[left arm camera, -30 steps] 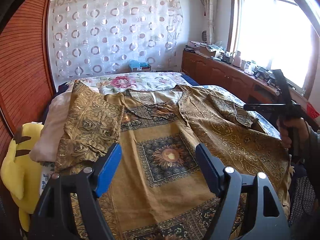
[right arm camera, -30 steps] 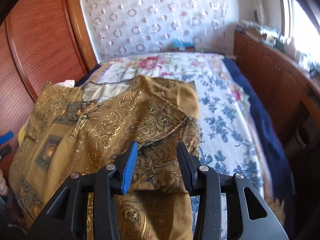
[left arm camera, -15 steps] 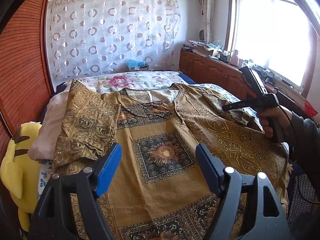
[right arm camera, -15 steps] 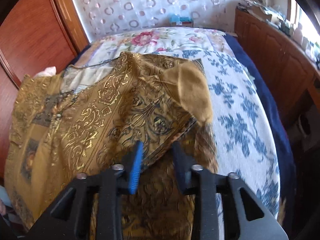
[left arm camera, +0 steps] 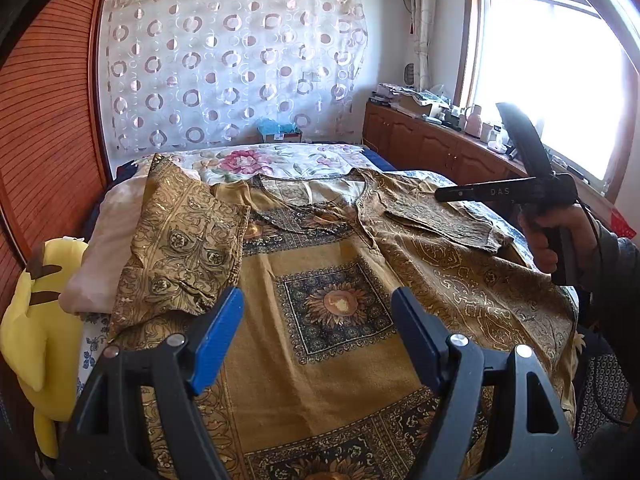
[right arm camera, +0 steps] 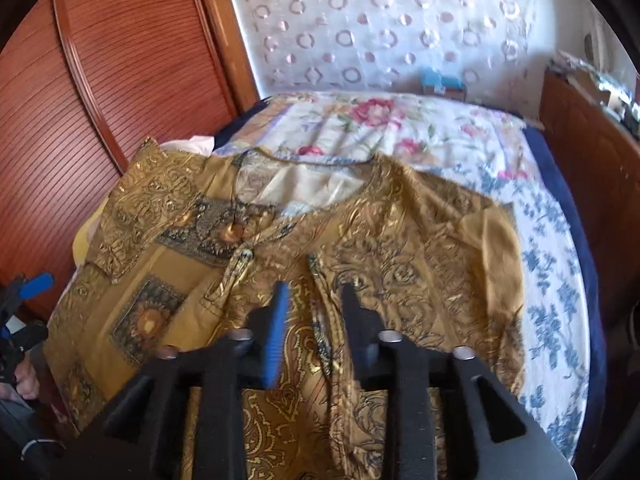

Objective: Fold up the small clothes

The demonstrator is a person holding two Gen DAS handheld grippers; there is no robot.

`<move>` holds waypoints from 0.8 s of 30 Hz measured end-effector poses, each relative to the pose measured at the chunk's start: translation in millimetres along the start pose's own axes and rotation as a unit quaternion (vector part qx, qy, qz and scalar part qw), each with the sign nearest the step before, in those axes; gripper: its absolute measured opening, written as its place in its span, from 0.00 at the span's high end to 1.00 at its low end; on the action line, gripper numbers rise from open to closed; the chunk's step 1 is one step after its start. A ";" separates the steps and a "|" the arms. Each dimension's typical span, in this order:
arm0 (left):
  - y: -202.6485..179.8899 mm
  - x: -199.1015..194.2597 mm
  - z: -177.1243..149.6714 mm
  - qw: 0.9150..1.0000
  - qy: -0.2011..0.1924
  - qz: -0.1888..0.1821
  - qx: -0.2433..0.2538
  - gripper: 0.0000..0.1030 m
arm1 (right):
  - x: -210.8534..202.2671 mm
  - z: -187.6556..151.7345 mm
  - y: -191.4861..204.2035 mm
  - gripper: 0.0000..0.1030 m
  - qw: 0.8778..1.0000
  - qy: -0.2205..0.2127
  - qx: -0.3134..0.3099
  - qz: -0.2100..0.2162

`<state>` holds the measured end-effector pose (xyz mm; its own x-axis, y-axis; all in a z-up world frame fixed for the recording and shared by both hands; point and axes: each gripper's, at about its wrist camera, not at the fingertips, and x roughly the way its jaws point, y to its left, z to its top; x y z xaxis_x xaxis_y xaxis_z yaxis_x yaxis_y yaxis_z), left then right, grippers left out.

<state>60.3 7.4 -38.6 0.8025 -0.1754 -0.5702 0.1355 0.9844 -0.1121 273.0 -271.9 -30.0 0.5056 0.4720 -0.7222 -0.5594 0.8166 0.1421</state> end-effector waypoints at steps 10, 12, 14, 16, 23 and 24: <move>32.2 17.9 13.1 1.000 0.010 0.027 -0.004 0.26 | 28.1 -6.3 -42.1 0.61 0.997 0.044 0.001 -0.069; 42.5 25.3 18.5 0.999 0.015 0.040 -0.002 0.26 | 36.1 -8.6 -46.5 0.61 0.996 0.051 -0.002 -0.074; 51.6 31.6 24.2 0.999 0.018 0.045 -0.005 0.26 | 41.0 -11.5 -48.0 0.61 0.995 0.055 -0.007 -0.079; 64.7 40.1 31.7 0.998 0.023 0.051 -0.015 0.26 | 47.0 -13.8 -50.6 0.61 0.995 0.061 -0.007 -0.079; 100.3 64.7 58.2 0.996 0.031 0.086 -0.022 0.26 | 51.8 -20.4 -43.2 0.45 0.994 0.068 -0.019 -0.086; 104.9 68.2 60.7 0.995 0.032 0.090 -0.025 0.26 | 52.3 -21.8 -40.4 0.42 0.993 0.067 -0.024 -0.090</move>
<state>164.6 99.5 -39.9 0.7723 0.0013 -0.6353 -0.0375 0.9983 -0.0436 307.7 -287.4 -88.3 0.5102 0.2687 -0.8170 -0.5004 0.8653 -0.0280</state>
